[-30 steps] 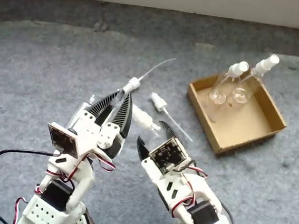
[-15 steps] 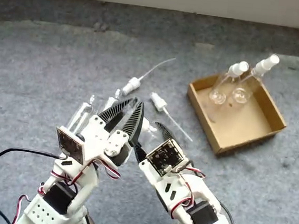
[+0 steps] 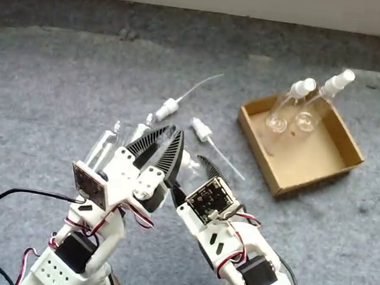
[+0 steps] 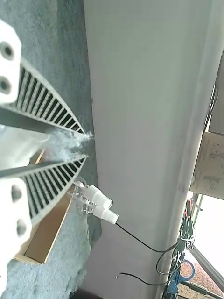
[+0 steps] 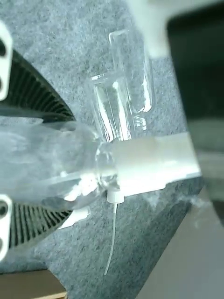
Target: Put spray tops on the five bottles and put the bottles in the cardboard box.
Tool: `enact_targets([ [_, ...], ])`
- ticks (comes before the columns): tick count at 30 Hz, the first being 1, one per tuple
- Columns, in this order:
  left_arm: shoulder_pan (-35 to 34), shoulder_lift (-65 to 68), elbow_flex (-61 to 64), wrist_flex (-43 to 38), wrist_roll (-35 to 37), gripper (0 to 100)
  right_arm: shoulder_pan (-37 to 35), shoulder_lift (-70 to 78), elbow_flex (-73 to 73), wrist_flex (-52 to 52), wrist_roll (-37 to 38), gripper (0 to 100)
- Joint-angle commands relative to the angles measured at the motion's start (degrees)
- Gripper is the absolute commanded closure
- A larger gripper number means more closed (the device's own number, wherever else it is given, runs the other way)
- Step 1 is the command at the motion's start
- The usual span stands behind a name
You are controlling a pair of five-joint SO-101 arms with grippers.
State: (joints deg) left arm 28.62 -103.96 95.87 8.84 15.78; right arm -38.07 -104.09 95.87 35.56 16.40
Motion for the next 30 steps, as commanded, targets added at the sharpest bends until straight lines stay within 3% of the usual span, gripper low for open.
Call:
enact_targets([
  [1, 5.0, -0.6, -1.8, -1.1, -0.4, 100, -0.7, -1.2, 5.6, 1.2, 2.6, 85.4],
  [4, 6.5, -0.6, -1.7, -1.1, -3.7, 100, 0.4, -1.2, 5.6, 2.5, 8.4, 85.5],
  [9, 7.9, -0.6, -1.5, -1.1, -5.9, 100, 2.9, -1.2, 5.6, 2.4, 9.1, 85.5],
  [16, 0.0, -0.6, -1.7, -1.4, -5.6, 100, 2.9, -1.2, 5.6, 2.5, 9.1, 85.5],
  [25, -1.5, -0.6, -4.9, -2.3, -5.6, 100, 2.9, -1.2, 5.6, 2.7, 9.0, 85.5],
  [30, -10.5, -0.6, -5.1, -2.2, -5.6, 100, 3.0, -1.2, 5.6, 2.7, 9.0, 85.5],
])
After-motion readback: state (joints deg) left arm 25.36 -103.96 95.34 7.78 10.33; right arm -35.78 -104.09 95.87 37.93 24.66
